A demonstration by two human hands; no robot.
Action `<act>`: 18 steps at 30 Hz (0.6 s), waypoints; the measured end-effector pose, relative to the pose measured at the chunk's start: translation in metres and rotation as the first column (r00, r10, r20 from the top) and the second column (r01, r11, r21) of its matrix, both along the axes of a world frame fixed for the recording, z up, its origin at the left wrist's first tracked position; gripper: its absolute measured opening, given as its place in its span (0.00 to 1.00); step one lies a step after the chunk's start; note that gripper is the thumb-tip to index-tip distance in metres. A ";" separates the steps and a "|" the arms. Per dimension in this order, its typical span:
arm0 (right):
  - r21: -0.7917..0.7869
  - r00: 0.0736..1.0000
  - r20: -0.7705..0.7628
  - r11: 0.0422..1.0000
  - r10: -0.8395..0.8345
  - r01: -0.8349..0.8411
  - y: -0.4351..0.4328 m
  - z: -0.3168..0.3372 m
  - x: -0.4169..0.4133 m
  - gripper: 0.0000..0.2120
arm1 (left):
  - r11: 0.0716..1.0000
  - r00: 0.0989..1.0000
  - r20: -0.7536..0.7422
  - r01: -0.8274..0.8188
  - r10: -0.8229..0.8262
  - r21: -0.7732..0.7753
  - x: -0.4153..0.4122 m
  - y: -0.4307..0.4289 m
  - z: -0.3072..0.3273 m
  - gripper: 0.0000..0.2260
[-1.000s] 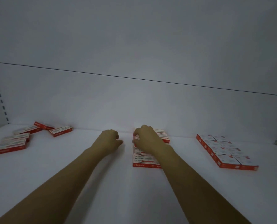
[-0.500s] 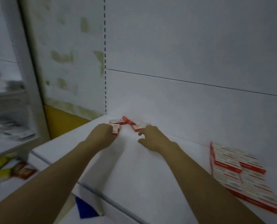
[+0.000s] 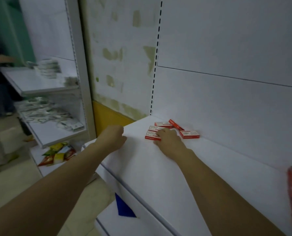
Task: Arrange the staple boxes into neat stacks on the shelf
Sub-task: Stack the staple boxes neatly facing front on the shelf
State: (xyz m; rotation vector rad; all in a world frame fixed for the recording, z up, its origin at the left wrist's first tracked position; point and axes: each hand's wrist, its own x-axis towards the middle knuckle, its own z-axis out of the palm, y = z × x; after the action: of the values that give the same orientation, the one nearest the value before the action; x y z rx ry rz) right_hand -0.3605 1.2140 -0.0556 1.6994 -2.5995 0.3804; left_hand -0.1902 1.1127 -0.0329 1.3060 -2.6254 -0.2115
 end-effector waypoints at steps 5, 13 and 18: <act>-0.031 0.999 0.040 0.999 0.021 -0.020 0.017 -0.001 -0.003 0.16 | 1.000 0.999 -0.029 0.019 -0.019 0.011 -0.005 0.009 -0.003 0.16; -0.032 0.990 0.123 0.997 -0.070 0.074 0.079 0.010 -0.024 0.24 | 0.991 0.986 -0.101 0.136 -0.135 0.001 -0.044 0.050 0.003 0.15; -0.050 0.979 0.062 0.979 -0.194 0.197 0.144 0.012 -0.054 0.25 | 0.951 0.945 -0.116 0.309 -0.306 0.010 -0.088 0.090 0.005 0.17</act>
State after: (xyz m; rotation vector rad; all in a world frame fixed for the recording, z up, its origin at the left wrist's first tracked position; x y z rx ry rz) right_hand -0.4140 1.3580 -0.0433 1.4192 -2.7355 0.4965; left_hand -0.2784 1.2031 -0.0275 0.8544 -2.7232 -0.3589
